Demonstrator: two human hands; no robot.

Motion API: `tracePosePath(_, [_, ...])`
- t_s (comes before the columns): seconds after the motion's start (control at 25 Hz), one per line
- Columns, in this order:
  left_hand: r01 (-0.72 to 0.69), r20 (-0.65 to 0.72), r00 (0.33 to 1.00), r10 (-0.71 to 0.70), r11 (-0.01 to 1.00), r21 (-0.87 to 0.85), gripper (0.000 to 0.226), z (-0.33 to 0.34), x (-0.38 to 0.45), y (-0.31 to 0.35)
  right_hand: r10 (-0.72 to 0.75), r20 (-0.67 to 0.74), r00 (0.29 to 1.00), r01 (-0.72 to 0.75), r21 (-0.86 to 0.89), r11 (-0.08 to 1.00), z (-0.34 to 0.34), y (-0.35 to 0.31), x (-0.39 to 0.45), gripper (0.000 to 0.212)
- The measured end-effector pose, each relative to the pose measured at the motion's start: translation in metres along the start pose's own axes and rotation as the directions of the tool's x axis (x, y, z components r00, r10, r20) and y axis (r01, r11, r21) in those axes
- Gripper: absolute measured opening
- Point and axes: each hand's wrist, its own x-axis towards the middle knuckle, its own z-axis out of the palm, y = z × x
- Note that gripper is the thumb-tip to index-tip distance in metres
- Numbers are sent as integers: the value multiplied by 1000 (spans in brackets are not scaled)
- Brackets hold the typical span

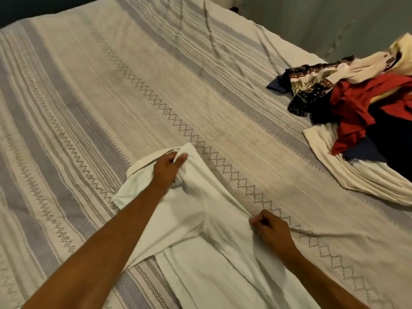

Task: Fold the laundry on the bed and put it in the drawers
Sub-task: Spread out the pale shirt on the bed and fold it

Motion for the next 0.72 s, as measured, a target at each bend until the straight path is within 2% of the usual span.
tracePosePath(0.12, [119, 49, 992, -116, 991, -62, 19, -4, 5, 6, 18, 8, 1000, -17, -51, 999, 0, -4, 5, 17])
tracePosePath(0.2, [106, 66, 992, -104, 994, -15, 18, -13, 3, 14, -6, 21, 1000, 9, -115, 993, -2, -2, 6, 18])
tracePosePath(0.28, [-51, 54, 997, 48, 997, 61, 18, -43, -14, 13, -116, -3, 993, 111, -262, 959, 1, 0, 0, 14])
tracePosePath(0.32, [-149, 21, 989, 148, 974, 172, 18, -63, -31, 11, -208, -39, 977, 180, -368, 912, 5, -1, -5, 10])
tracePosePath(0.4, [-237, -55, 958, 281, 887, 396, 12, -108, -75, 5, -393, -83, 916, 284, -559, 779, 16, -6, -12, 24])
tracePosePath(0.44, [-225, -87, 951, 296, 858, 462, 12, -132, -98, -3, -457, -69, 887, 335, -585, 739, 22, -14, -11, 35])
tracePosePath(0.52, [-110, -119, 971, 207, 830, 547, 28, -182, -141, -29, -507, 46, 861, 434, -586, 684, 40, -39, -5, 53])
tracePosePath(0.6, [36, -84, 996, 21, 776, 630, 49, -223, -176, -57, -485, 198, 852, 498, -590, 635, 64, -61, 10, 59])
tracePosePath(0.64, [92, -58, 996, -72, 771, 631, 51, -237, -188, -68, -454, 249, 856, 503, -603, 619, 78, -70, 18, 60])
tracePosePath(0.72, [132, 22, 982, -189, 757, 641, 36, -248, -200, -80, -378, 294, 878, 473, -651, 593, 101, -88, 33, 59])
